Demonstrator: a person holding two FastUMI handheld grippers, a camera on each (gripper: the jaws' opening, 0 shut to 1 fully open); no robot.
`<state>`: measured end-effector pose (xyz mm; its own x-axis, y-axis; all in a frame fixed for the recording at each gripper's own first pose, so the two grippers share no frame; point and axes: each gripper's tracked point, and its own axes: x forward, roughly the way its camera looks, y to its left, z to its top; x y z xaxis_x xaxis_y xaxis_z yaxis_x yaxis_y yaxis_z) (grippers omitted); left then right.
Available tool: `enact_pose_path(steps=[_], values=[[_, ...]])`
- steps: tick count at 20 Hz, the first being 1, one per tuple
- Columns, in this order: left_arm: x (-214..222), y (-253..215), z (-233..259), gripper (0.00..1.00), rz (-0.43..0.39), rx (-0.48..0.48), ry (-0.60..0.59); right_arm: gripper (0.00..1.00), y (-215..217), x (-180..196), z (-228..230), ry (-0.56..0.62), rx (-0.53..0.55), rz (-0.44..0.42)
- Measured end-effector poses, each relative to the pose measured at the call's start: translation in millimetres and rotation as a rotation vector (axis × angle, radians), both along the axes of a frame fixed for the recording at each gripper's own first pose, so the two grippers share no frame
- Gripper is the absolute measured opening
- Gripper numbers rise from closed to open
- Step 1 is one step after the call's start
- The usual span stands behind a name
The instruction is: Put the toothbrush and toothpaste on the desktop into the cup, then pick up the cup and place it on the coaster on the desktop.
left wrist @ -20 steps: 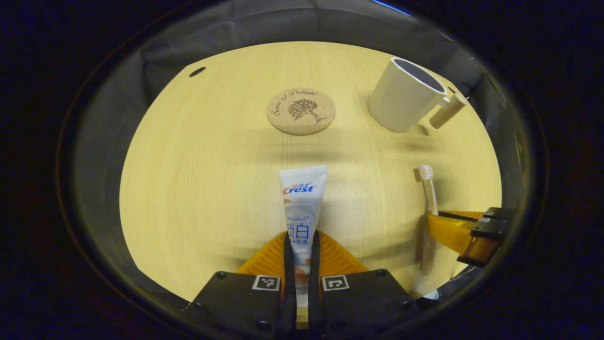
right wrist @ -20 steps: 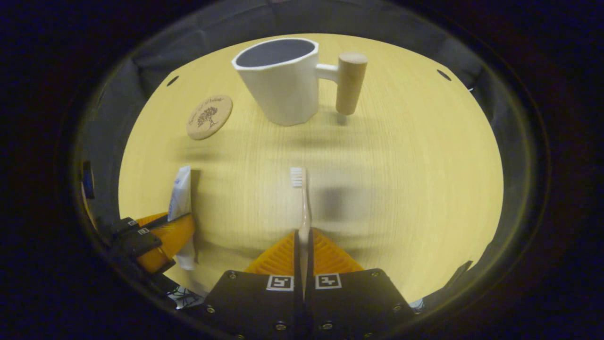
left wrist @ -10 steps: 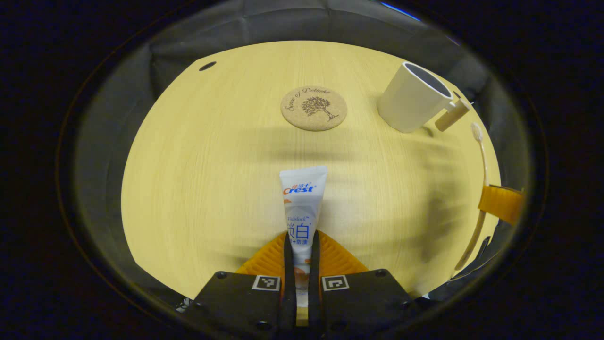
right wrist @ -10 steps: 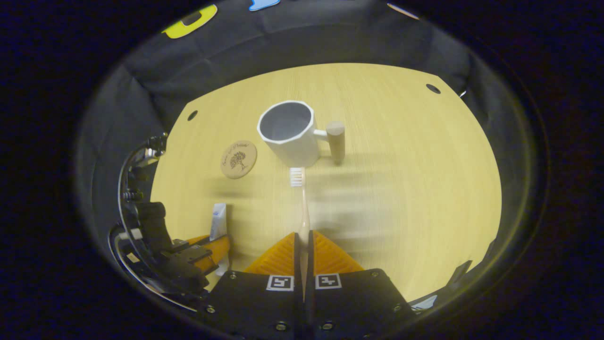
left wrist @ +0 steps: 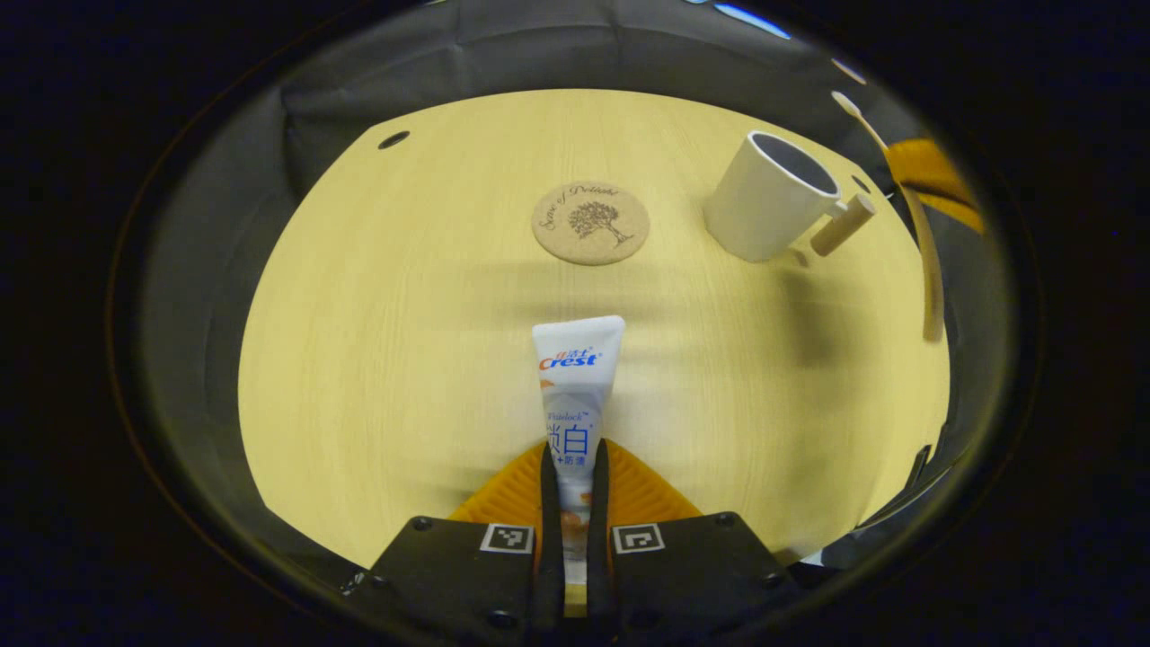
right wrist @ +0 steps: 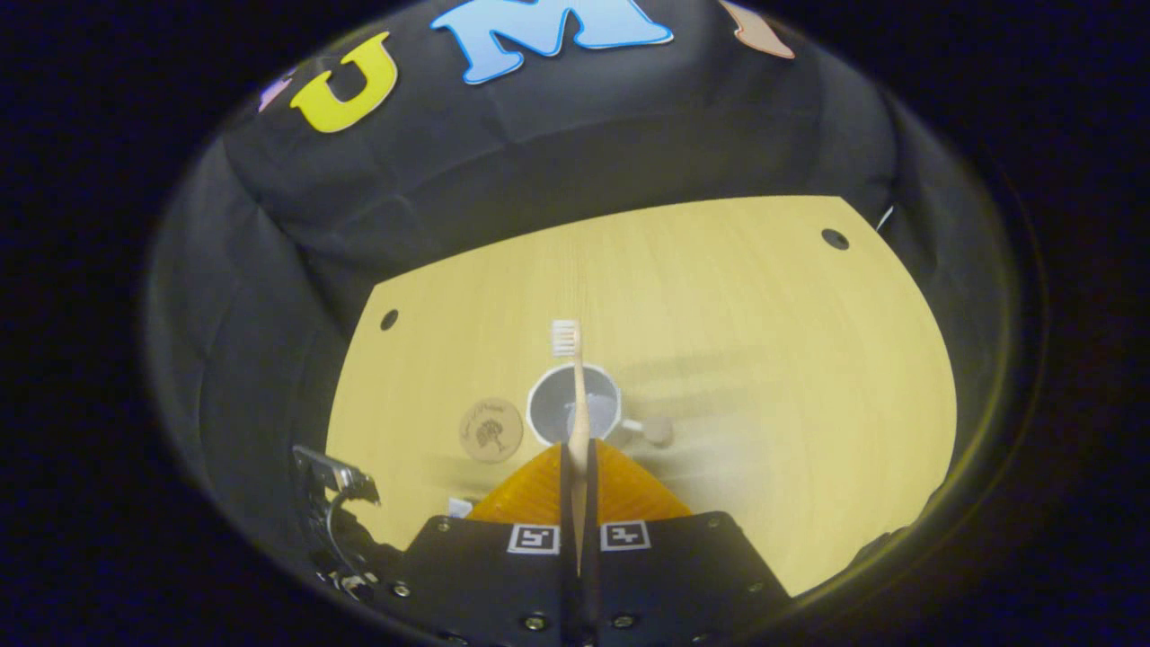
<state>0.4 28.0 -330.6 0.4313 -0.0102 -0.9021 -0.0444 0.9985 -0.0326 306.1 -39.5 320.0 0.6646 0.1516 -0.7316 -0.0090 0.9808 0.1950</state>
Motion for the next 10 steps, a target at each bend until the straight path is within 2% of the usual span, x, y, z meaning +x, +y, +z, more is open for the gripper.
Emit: enact_pose_path(steps=[6,10], values=[[-5,4,9,0.18,0.000,-0.008,-0.010,0.03,7,58,25,-0.077,0.064,-0.059],[-10,13,16,0.18,0.020,0.000,-0.016,0.02,12,84,21,-0.143,0.064,-0.071]])
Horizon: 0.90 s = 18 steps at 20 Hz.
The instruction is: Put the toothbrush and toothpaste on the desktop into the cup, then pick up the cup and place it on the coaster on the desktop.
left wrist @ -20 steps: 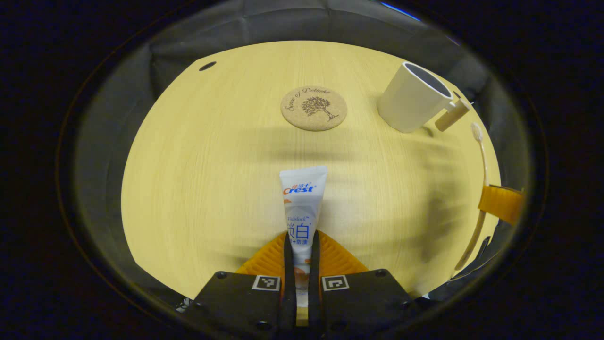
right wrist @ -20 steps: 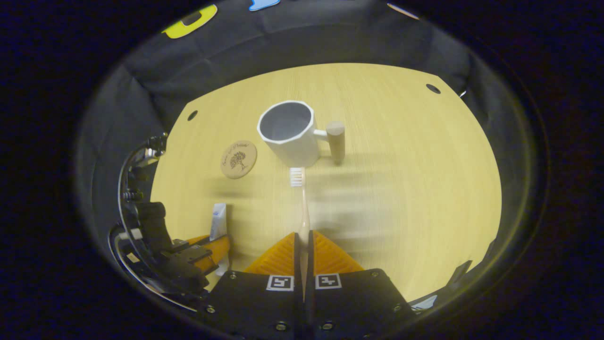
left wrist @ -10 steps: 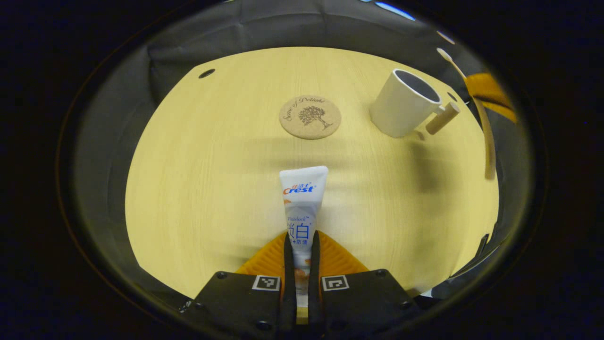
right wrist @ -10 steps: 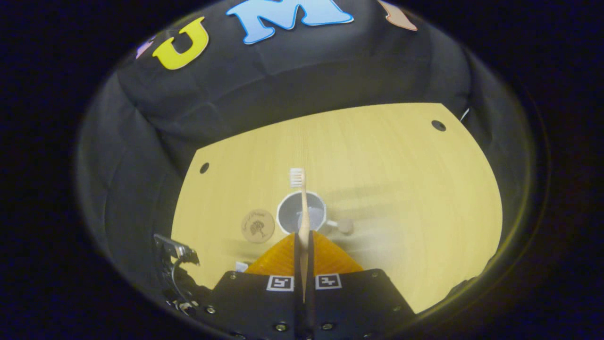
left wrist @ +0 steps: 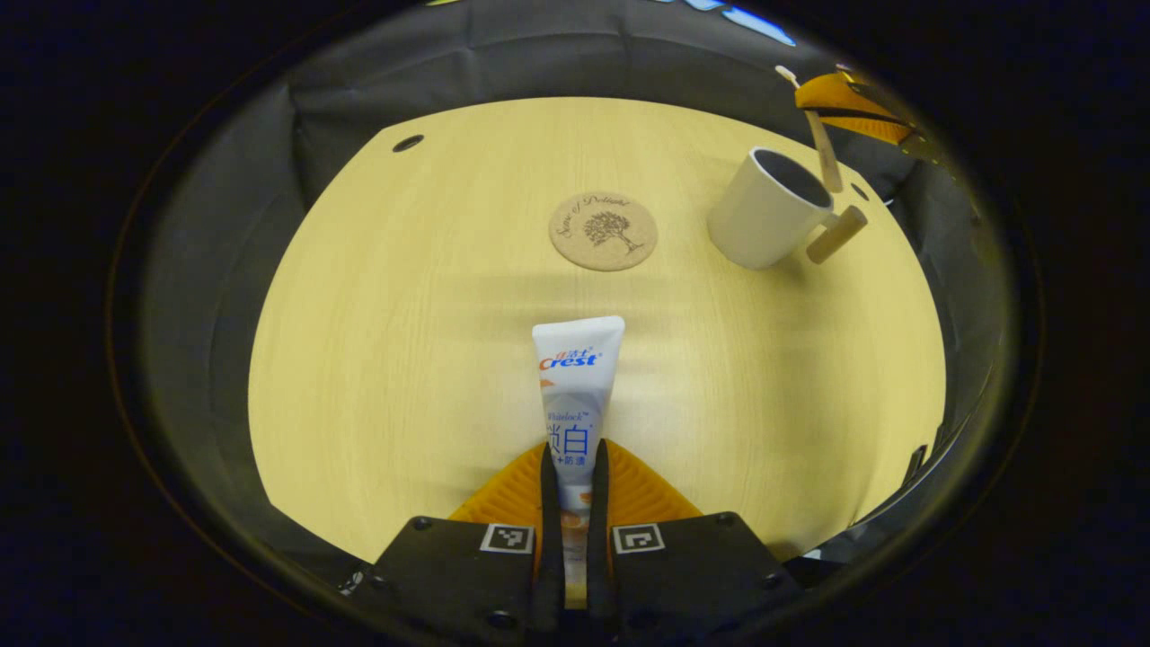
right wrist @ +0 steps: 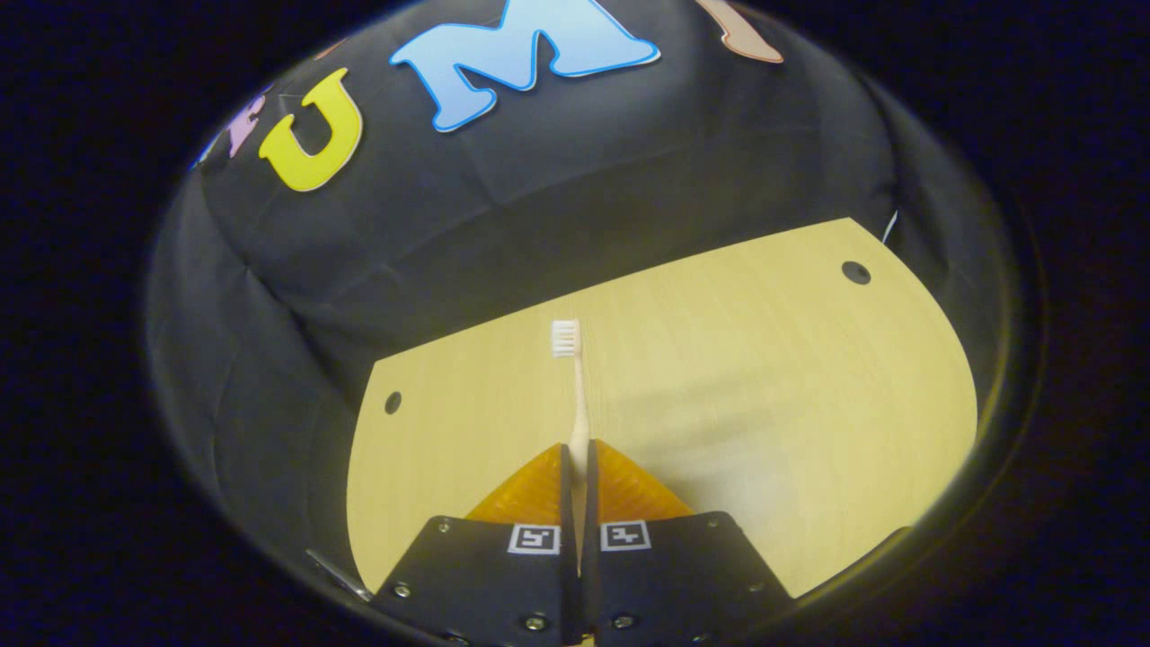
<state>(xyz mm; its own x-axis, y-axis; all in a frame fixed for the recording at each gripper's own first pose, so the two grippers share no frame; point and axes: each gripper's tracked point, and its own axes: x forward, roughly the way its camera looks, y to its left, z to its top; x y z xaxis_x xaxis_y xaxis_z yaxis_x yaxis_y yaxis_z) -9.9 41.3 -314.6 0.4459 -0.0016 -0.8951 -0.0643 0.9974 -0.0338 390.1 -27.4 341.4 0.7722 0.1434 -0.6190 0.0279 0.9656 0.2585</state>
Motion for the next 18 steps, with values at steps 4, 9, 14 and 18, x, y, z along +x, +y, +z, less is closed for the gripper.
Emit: enact_pose_path(steps=[4,9,14,18], values=[[-7,12,7,0.18,0.028,0.010,0.002,0.02,9,19,-8,-0.062,-0.028,0.022],[-13,24,22,0.18,0.055,0.023,0.000,0.02,21,13,-17,-0.137,-0.054,0.049],[-10,33,25,0.18,0.049,0.033,-0.021,0.03,16,-4,-25,-0.131,-0.091,0.025],[-1,31,25,0.18,0.039,0.033,-0.036,0.05,13,-14,-32,-0.097,-0.086,-0.003]])
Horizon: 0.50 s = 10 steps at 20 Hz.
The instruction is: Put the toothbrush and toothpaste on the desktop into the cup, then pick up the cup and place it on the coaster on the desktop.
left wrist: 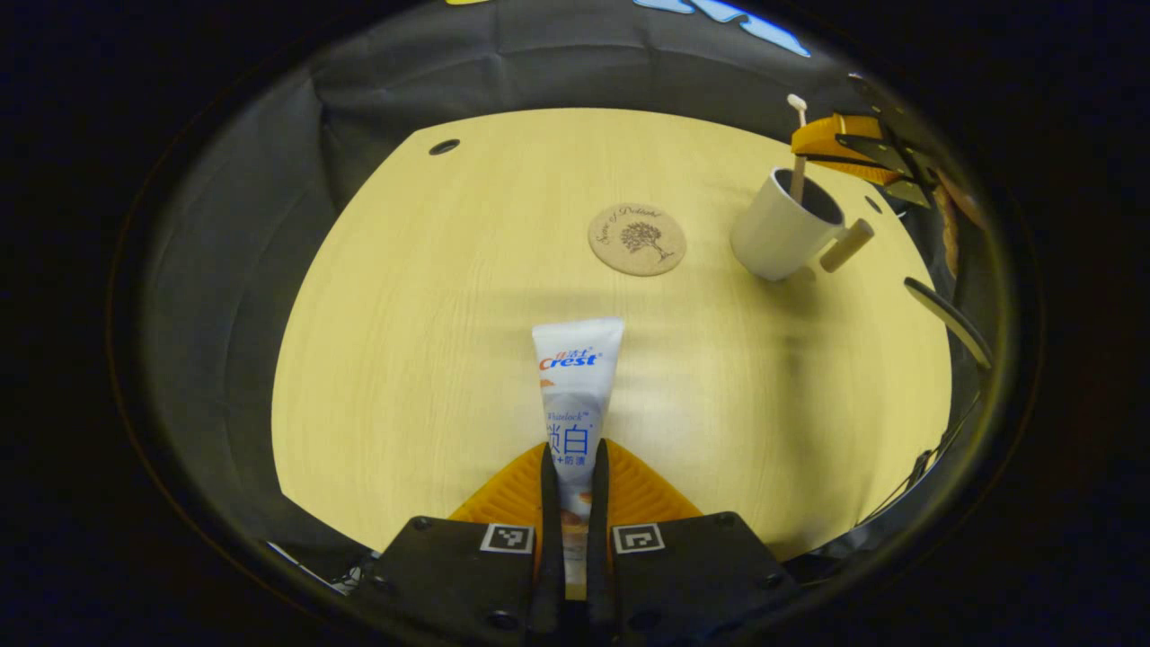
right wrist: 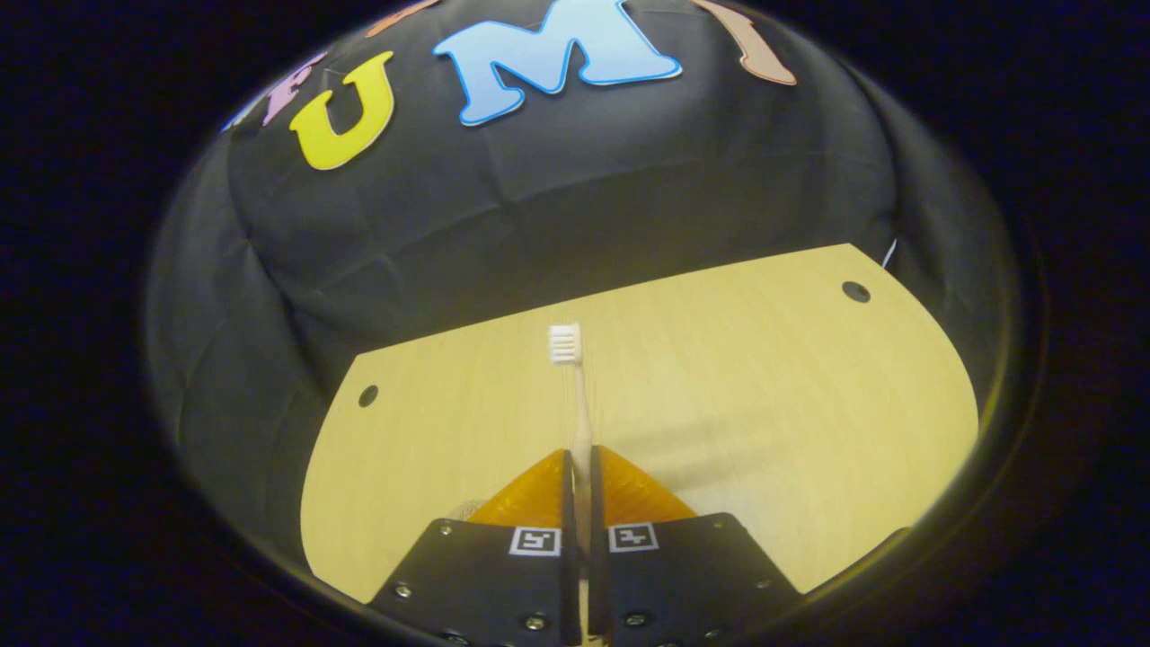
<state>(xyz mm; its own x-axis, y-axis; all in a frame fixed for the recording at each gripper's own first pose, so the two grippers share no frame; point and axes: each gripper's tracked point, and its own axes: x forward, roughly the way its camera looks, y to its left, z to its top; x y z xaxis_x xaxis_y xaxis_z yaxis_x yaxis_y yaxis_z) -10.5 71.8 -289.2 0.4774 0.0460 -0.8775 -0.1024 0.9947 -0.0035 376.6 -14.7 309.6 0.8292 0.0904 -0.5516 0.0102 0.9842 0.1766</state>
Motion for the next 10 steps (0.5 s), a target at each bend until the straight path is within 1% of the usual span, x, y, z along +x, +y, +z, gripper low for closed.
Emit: enact_pose_path(steps=[3,5,7,9,10], values=[[5,3,6,0.18,-0.010,0.014,-0.024,0.09,4,-12,0,0.008,0.021,0.004],[10,-1,9,0.18,-0.018,0.018,-0.042,0.13,2,-19,-1,0.013,0.025,0.000],[13,-4,15,0.18,-0.027,0.021,-0.066,0.14,1,-28,3,0.007,0.033,-0.002],[19,-5,22,0.19,-0.040,0.025,-0.093,0.14,0,-35,11,-0.008,0.043,0.001],[23,-8,26,0.18,-0.048,0.026,-0.113,0.14,-3,-38,17,-0.020,0.046,0.000]])
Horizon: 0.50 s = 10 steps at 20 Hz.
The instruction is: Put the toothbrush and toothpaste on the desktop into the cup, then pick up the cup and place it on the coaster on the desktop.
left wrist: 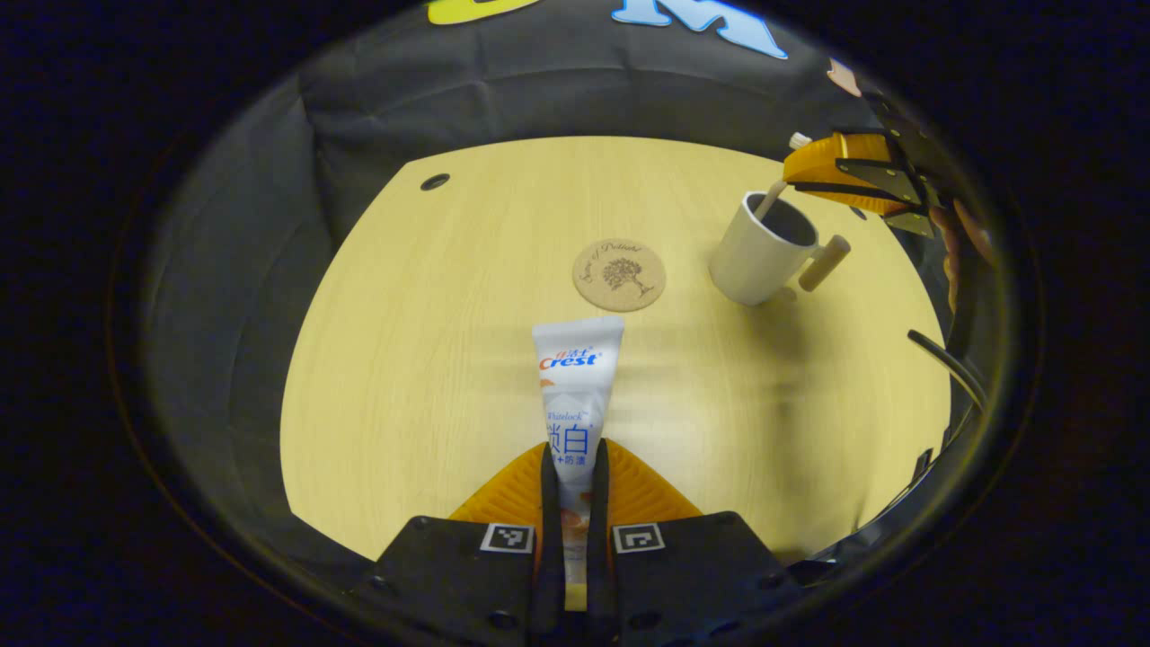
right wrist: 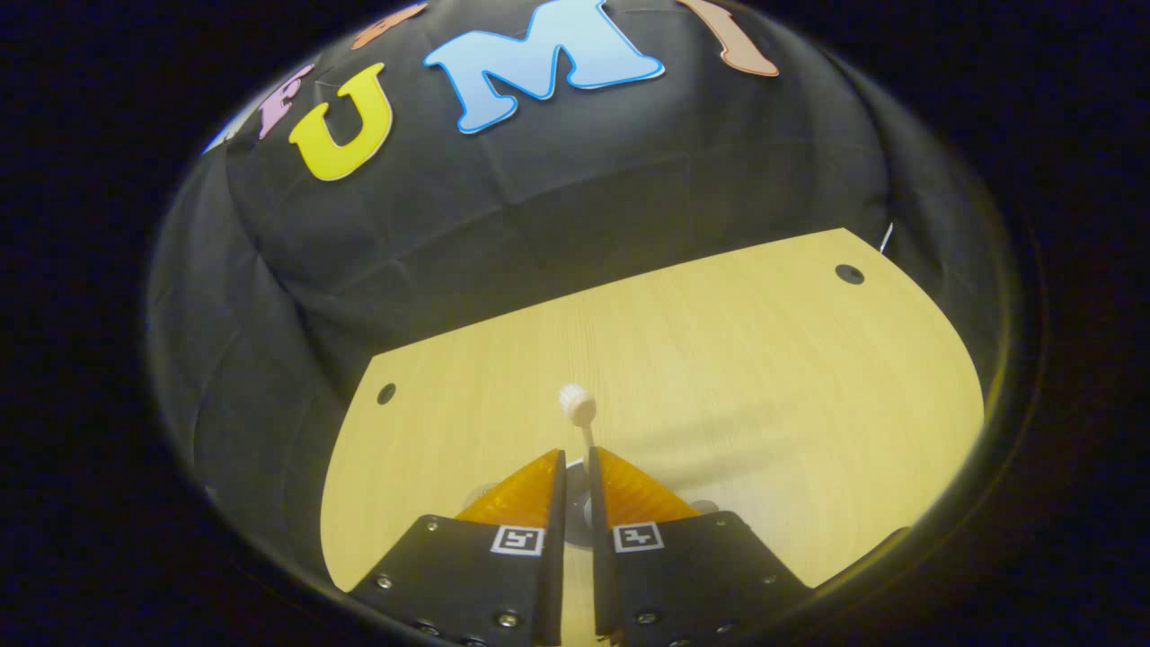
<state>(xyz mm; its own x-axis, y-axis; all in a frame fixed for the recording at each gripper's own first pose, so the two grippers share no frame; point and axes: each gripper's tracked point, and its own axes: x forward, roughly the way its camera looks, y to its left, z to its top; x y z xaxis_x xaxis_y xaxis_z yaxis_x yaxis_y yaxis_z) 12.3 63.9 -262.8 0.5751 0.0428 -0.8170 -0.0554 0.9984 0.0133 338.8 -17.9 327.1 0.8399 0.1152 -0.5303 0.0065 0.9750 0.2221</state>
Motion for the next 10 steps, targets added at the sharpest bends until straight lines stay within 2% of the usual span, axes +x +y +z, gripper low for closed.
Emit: enact_pose_path(steps=[6,10], values=[[29,-23,38,0.18,-0.048,-0.018,-0.116,0.14,-29,-24,34,-0.057,0.058,-0.062],[65,-42,65,0.17,-0.101,-0.036,-0.199,0.14,-59,-43,41,-0.068,0.066,-0.110]])
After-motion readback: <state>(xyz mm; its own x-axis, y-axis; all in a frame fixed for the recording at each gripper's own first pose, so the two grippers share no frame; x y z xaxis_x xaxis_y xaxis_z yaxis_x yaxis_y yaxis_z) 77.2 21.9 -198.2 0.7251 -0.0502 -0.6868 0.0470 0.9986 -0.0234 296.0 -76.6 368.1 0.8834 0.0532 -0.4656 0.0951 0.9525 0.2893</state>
